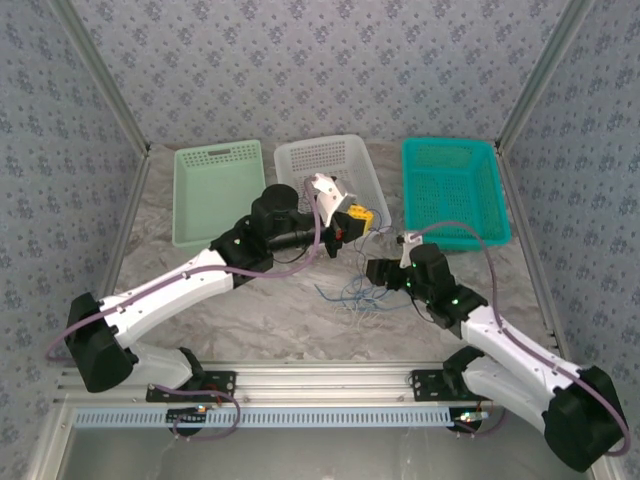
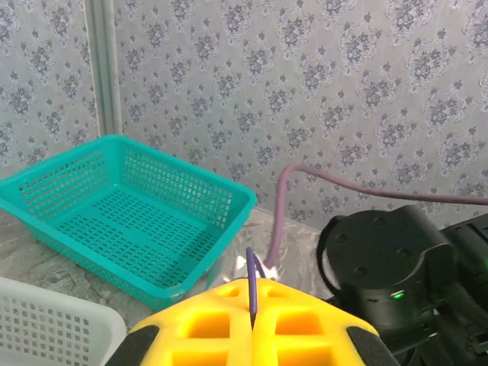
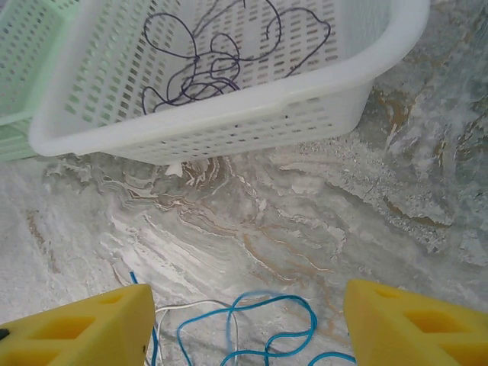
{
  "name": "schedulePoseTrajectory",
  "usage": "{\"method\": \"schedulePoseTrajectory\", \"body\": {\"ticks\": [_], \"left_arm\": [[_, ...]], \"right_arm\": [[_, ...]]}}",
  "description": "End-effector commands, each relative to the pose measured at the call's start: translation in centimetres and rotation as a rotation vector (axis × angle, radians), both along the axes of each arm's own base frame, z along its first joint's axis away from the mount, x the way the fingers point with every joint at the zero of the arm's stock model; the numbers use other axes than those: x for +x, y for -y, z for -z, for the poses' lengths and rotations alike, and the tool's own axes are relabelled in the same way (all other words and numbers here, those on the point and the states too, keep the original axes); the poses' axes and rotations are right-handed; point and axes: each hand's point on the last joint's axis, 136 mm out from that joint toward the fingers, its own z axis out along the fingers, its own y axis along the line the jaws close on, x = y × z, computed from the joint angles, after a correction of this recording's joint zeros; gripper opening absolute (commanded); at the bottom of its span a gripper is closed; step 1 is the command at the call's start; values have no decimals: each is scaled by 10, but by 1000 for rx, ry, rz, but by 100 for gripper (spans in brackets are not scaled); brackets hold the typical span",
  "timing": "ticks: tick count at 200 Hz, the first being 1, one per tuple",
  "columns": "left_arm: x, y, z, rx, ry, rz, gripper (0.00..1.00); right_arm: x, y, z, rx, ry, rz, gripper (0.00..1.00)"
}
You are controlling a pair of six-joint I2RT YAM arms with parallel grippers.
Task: Untangle the cables
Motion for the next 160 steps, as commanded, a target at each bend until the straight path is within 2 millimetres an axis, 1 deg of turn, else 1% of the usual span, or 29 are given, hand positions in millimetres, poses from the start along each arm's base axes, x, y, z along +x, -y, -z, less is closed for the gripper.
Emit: {"method": "schedulePoseTrajectory", "body": {"ticks": [1,36,64,103,133,160], "left_arm": [[4,-3,-12,-14,36,-19,0],[12,-5,-7,-12,15,-49,0],[14,-4,-6,-12,14,-51,0],[16,-4,2,11,7,-61,0],[17,-2,8,18,-9,-56,0],[16,0,9,15,-16,-46,0]], "right_arm": [[-8,5,-8,-19,33,-12,71],[-11,11,-44,16,138,-16,74],[-13,12,-51,10,139,-24,74],[-12,15,-56,24,147,-14,73],[-10,16,-70,51,190,-13,75],[-6,16,-87,79,237,-16,81]]}}
